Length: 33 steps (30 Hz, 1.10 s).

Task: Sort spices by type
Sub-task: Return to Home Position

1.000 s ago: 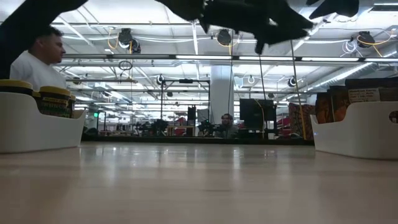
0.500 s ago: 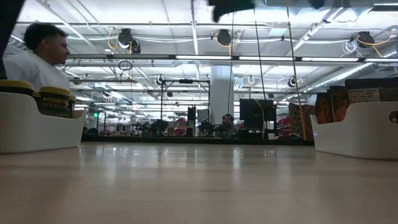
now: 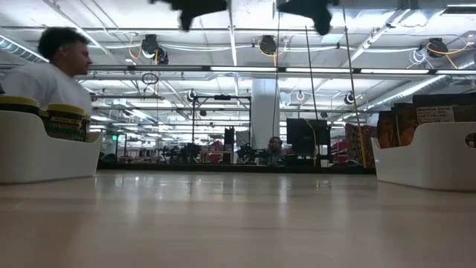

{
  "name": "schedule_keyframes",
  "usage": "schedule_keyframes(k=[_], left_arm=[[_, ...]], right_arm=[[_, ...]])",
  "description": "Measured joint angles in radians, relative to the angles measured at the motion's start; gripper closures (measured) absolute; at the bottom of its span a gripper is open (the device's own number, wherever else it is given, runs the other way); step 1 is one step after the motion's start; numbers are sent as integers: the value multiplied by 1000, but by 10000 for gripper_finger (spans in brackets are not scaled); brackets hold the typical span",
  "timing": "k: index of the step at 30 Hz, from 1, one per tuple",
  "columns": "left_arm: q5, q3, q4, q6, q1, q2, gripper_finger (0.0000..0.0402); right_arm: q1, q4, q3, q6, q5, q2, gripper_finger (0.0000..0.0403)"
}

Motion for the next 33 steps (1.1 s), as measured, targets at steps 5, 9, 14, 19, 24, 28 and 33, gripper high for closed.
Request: schedule_keyframes(k=[5,9,14,19,24,28,33], left_arm=[[-1,-213,54,-77,2,-187,383],[-3,-369,127,-144,1,-346,396],[-70,-506,123,-204,2,-537,395],[-83,-614,123,-260,2,-701,395],[-86,-707,125,-317,2,-853,395],[-96,-774,126,-341,2,-960,395],[-132,-865,122,-368,2,-1071,395]], right_arm=[[0,189,0,-26,-83,121,229],[0,240,0,-28,-127,186,316],[-4,173,1,-84,-154,185,391],[-25,89,-28,-128,-147,116,401],[-67,211,-198,-81,-150,19,402],[-95,312,-323,-3,-154,-49,402],[-119,407,-450,64,-156,-112,403]])
